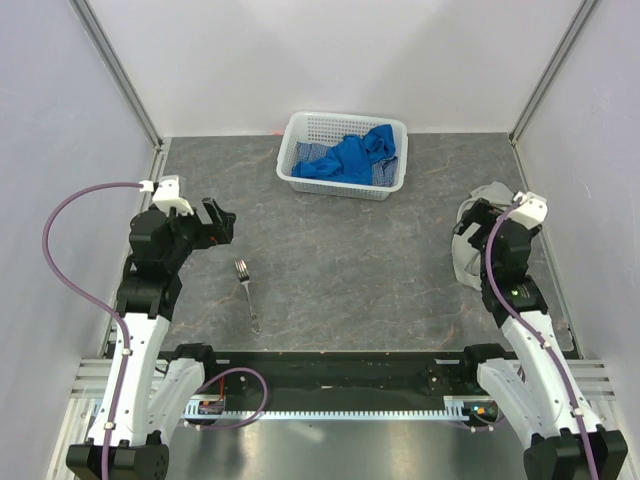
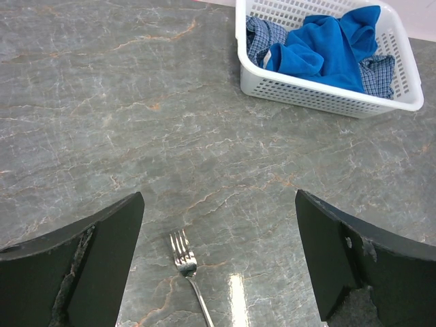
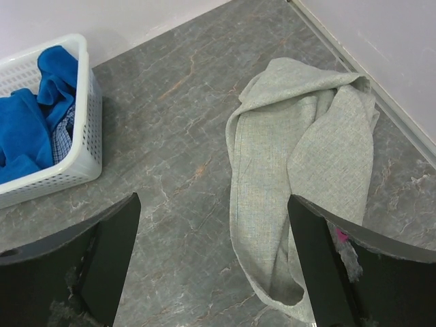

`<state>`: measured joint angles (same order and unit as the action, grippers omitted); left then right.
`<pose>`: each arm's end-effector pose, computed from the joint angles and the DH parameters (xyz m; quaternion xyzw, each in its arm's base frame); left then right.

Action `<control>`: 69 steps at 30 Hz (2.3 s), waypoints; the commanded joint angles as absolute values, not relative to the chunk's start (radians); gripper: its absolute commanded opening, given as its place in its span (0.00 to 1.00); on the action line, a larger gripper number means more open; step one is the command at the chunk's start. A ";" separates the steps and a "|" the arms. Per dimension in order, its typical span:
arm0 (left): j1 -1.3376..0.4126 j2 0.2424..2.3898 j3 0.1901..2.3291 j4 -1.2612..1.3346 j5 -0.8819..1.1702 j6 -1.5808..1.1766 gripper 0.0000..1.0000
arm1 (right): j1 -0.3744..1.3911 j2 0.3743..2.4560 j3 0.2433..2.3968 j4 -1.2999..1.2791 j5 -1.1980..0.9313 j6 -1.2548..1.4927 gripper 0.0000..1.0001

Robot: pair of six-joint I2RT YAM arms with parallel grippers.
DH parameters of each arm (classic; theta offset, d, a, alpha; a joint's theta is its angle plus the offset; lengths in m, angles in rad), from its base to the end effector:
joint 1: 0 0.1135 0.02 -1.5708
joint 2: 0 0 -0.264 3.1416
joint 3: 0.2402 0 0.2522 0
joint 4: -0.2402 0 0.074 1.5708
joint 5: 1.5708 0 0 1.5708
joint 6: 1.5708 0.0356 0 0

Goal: Fold the napkin, place the utensils inside, and roll it up
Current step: Move the napkin to the centre of the board

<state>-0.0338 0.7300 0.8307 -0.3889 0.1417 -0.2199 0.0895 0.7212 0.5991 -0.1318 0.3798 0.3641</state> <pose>0.1654 -0.0106 0.3428 -0.0321 0.7998 -0.1318 0.5848 0.1763 0.0026 0.2906 0.2207 0.7536 -0.0104 0.6191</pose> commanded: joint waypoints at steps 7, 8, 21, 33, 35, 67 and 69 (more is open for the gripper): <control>-0.029 0.703 0.815 -0.347 0.175 -0.195 1.00 | 0.087 1.038 0.733 -0.262 0.333 0.403 0.93; -0.029 0.701 0.813 -0.345 0.179 -0.195 1.00 | 0.089 1.075 0.741 -0.273 0.328 0.410 0.91; -0.029 0.701 0.808 -0.345 0.207 -0.193 1.00 | 0.087 1.419 0.801 -0.325 0.334 0.414 0.77; -0.029 0.713 0.807 -0.344 0.207 -0.193 0.99 | 0.092 1.509 0.779 -0.293 0.046 0.373 0.05; -0.029 0.716 0.805 -0.342 0.228 -0.199 0.99 | 0.124 1.500 0.772 -0.264 -0.052 0.374 0.00; -0.513 0.981 0.627 -0.016 0.123 -0.509 0.81 | 0.628 1.386 0.942 -0.374 0.091 0.491 0.64; -0.563 1.141 0.696 0.040 0.100 -0.459 0.83 | 0.579 1.336 0.896 -0.383 0.092 0.497 0.67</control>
